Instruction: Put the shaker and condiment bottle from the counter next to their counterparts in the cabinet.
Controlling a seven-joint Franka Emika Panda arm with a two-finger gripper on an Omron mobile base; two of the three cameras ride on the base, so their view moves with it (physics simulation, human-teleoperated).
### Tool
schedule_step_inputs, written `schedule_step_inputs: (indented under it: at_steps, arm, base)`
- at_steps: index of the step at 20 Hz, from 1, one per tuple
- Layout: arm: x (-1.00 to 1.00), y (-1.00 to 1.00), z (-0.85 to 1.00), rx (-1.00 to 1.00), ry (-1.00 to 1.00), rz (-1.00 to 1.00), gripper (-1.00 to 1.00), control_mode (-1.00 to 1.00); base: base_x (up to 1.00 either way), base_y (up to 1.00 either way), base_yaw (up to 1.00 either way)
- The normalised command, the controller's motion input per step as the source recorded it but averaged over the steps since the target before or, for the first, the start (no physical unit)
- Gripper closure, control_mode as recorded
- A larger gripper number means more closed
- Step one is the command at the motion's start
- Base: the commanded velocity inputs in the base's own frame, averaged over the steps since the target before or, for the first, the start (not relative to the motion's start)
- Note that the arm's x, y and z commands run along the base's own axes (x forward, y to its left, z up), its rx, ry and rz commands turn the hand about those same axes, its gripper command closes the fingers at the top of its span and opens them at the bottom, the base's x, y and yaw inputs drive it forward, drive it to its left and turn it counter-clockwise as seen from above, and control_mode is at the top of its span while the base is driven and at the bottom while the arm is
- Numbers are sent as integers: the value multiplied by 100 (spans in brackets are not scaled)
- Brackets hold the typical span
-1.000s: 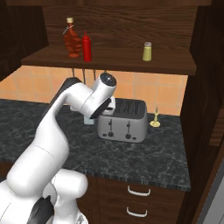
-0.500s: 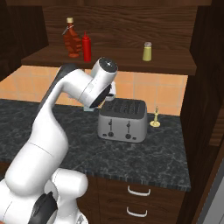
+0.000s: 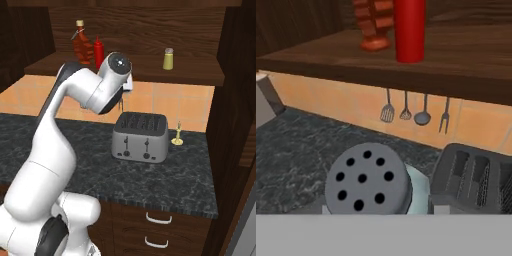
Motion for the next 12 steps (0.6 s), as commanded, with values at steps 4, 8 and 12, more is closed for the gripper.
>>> schedule_step_inputs:
  at_steps: [4, 8, 12]
  arm:
    - [-5, 0, 9, 0, -20, 0, 100, -100]
    - [54, -31, 39, 0, -17, 0, 100, -100]
    - [86, -45, 44, 0, -10, 0, 100, -100]
  base:
    - [0, 0, 0]
    - [0, 0, 0]
    - [0, 0, 0]
